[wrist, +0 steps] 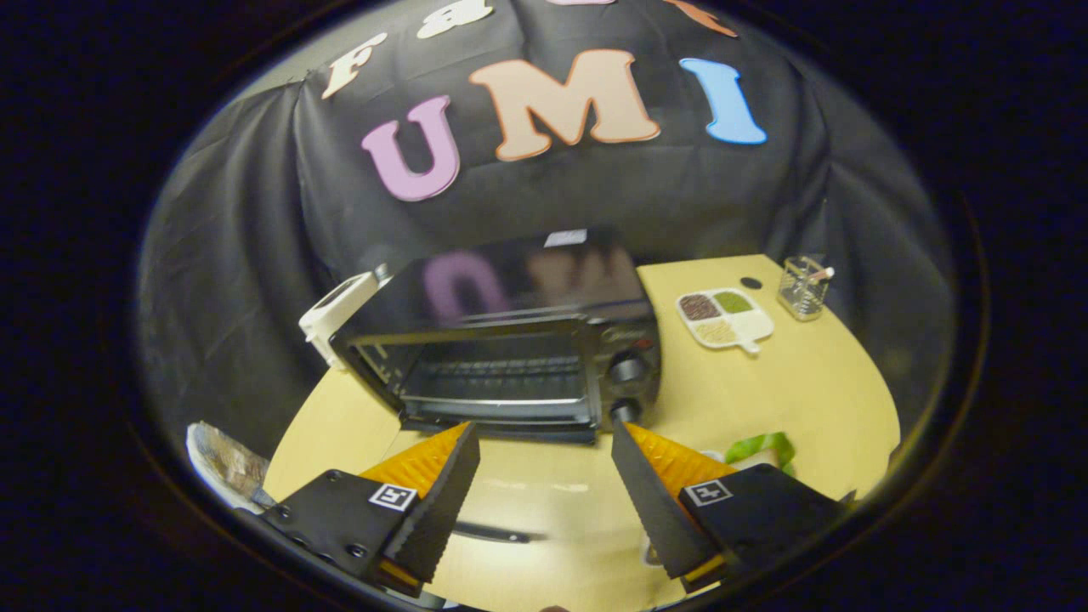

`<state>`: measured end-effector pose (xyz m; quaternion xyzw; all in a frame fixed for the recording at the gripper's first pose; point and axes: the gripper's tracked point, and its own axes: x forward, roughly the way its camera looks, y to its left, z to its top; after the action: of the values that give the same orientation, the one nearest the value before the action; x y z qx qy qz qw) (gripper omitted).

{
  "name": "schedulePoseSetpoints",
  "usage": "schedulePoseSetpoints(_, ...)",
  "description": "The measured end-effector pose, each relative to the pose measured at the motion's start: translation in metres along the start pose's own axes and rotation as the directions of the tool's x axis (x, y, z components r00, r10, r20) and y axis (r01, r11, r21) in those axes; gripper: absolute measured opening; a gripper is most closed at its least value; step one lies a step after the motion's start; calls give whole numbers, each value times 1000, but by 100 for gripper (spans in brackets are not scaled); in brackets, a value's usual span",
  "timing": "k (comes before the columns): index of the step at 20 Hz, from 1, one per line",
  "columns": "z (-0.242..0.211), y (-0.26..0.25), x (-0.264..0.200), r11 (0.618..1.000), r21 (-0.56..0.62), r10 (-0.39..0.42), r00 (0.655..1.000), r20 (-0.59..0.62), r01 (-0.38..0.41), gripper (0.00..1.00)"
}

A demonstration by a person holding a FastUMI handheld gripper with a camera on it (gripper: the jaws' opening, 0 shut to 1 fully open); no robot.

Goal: Open the toaster oven, put the food inside, and close the toaster oven door.

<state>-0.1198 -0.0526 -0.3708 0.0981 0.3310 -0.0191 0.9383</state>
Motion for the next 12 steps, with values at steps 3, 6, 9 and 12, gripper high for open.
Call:
schedulePoseSetpoints(3,23,-49,-5,997,20,-76,996,47,75,98)
schedulePoseSetpoints(6,28,-93,-10,989,45,-145,988,57,143,98)
schedulePoseSetpoints(9,20,-127,-14,980,69,-189,981,43,186,98)
schedulePoseSetpoints(12,1,-152,-16,972,88,-219,976,5,218,98)
